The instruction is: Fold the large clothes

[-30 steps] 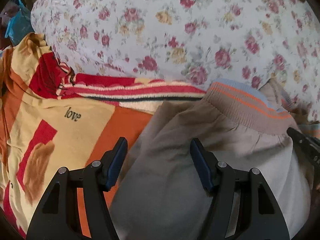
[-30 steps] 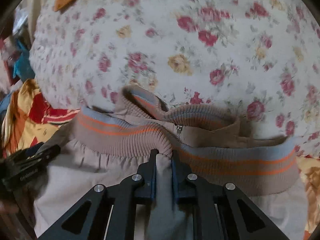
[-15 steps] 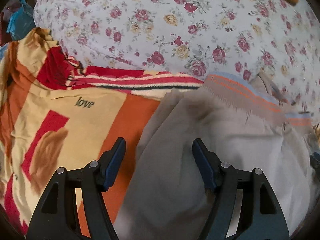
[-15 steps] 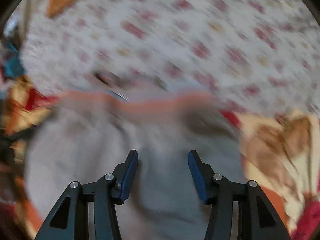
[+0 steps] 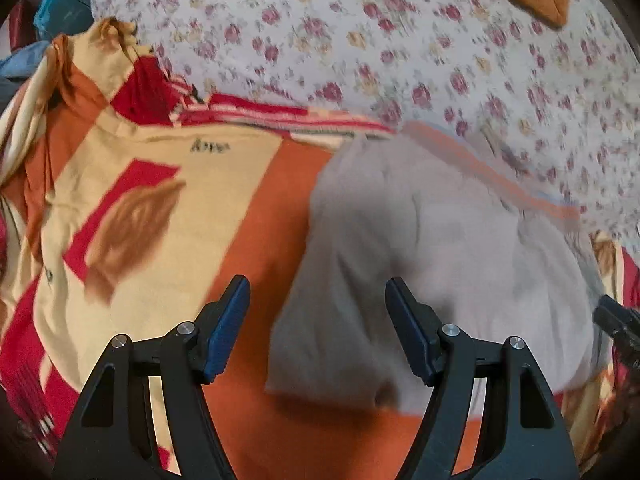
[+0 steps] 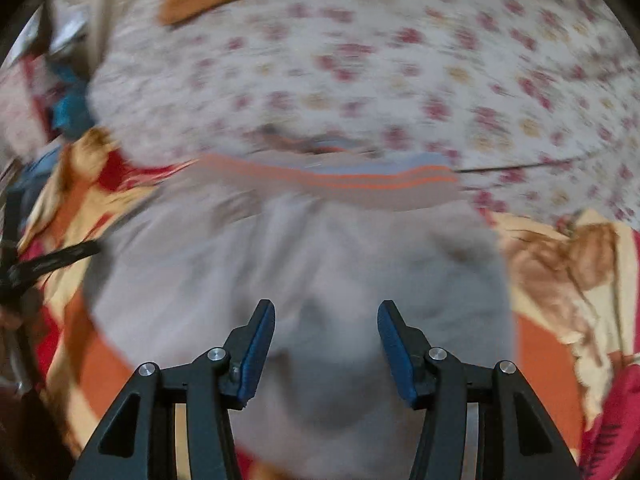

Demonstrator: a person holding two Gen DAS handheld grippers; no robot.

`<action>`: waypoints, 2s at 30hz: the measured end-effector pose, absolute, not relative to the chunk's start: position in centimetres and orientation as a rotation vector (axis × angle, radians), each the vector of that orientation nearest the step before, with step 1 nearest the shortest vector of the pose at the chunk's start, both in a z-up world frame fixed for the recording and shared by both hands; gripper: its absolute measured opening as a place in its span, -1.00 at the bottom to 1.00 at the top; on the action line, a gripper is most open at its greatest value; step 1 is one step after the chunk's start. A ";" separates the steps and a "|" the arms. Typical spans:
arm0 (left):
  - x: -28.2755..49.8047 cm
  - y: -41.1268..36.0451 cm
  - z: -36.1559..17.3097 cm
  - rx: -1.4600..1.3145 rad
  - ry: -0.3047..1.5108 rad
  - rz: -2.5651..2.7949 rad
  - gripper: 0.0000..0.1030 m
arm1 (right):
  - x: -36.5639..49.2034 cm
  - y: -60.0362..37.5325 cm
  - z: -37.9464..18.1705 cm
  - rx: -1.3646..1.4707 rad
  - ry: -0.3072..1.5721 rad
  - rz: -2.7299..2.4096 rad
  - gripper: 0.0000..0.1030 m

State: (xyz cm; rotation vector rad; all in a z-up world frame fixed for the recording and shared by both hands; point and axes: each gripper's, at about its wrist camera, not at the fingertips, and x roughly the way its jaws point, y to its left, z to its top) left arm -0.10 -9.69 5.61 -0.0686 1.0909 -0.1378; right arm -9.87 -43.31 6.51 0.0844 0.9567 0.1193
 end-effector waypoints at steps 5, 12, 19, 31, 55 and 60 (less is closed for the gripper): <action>-1.3 -9.7 2.7 -0.031 1.134 -0.102 0.39 | -10.1 -38.8 1.3 -0.035 1.059 0.106 0.00; -2.5 -9.3 3.3 -0.010 1.076 -0.096 0.39 | -13.7 -43.0 5.0 0.036 1.011 0.046 0.00; -2.5 -10.0 3.1 0.007 1.066 -0.101 0.39 | -15.4 -49.8 2.5 0.050 1.107 -0.206 0.17; -2.6 -9.8 3.1 -0.001 1.068 -0.105 0.39 | -15.9 -46.5 9.1 0.109 0.944 -0.136 0.18; -1.9 -10.0 3.0 -0.017 1.085 -0.109 0.39 | -8.3 -32.0 4.8 -0.066 1.038 0.134 0.19; -1.9 -9.5 3.3 -0.050 1.077 -0.102 0.39 | -8.0 -32.2 6.5 -0.071 0.978 0.116 0.19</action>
